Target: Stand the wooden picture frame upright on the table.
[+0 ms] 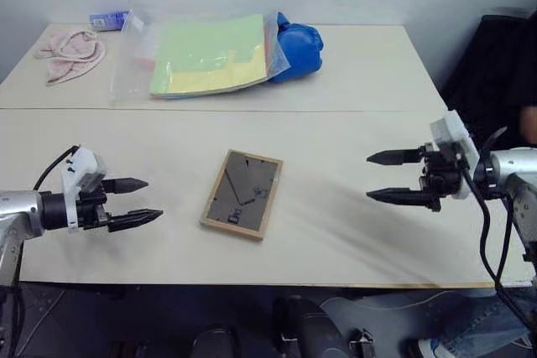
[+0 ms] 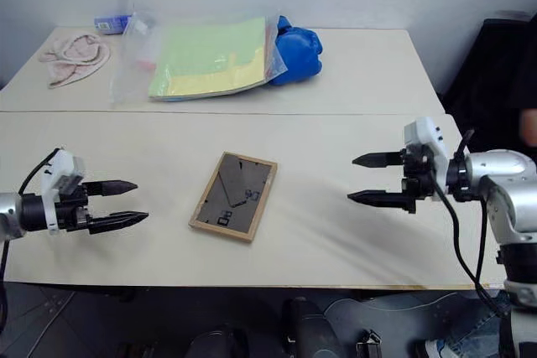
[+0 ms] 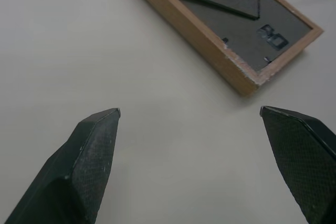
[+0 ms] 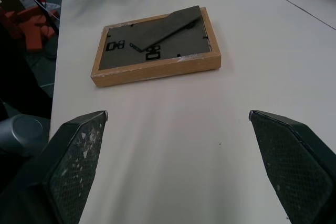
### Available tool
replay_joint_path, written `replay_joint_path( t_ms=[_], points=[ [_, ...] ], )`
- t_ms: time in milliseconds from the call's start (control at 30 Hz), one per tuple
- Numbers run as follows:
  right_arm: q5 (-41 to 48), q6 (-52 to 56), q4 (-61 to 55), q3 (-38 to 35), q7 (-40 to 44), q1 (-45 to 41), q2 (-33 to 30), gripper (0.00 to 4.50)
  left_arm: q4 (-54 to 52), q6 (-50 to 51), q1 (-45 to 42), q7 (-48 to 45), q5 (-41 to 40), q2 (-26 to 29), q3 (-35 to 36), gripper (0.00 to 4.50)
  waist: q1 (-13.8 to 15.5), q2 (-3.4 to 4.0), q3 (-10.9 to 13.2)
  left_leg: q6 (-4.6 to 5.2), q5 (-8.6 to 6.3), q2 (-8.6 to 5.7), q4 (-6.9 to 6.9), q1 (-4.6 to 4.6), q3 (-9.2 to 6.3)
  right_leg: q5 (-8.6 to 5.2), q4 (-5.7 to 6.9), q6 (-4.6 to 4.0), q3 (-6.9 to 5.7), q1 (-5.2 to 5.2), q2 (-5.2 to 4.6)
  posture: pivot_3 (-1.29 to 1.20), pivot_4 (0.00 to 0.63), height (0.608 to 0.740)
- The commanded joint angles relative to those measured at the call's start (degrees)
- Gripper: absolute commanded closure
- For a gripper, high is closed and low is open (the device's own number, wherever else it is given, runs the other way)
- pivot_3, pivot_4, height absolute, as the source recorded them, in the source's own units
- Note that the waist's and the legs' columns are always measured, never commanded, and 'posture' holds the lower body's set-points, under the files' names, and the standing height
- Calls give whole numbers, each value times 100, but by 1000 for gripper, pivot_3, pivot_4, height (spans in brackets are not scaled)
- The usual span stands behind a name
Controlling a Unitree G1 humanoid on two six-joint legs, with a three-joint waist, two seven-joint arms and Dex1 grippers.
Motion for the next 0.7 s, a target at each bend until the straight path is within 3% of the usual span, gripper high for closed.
replay_joint_path(
  t_ms=[33, 133, 367, 467, 700],
  points=[
    [50, 30, -43, -61, -39, -37, 86, 47, 14, -190, 40, -48, 78, 51, 158, 0, -2, 1, 0, 2, -1, 0, -1, -2, 0, 0, -3, 0, 0, -1, 0, 0, 150, 740],
    [4, 16, -194, -66, -201, 87, 187, 47, -19, 101, -24, 246, 13, -52, 188, 0, 3, 0, 0, 5, -3, 1, 3, -9, 0, 1, -4, 1, 0, -5, -1, 0, 150, 740],
    [-366, -299, -339, 93, -547, 246, 332, 47, 116, -381, -99, 347, 422, -162, -95, 0, 0, 1, 0, 5, -3, 1, 17, -10, 1, 4, 3, 6, 0, -3, -2, 0, 150, 740],
    [-830, -755, -163, 433, -702, 64, 544, 647, 395, -710, -374, 220, 760, -258, -602, 613, -2, 1, 0, 4, -3, 1, 17, -7, 1, 4, 5, 6, 0, -2, -2, 0, 150, 740],
    [-1863, -1757, 502, 1426, -732, -465, 1228, 2949, 1030, -1111, -1425, 134, 1423, -920, -1750, 2684, 9, 0, 0, 5, -3, 1, 26, -12, 12, 4, 14, 6, 1, -8, -1, 0, 150, 740]
  ],
)
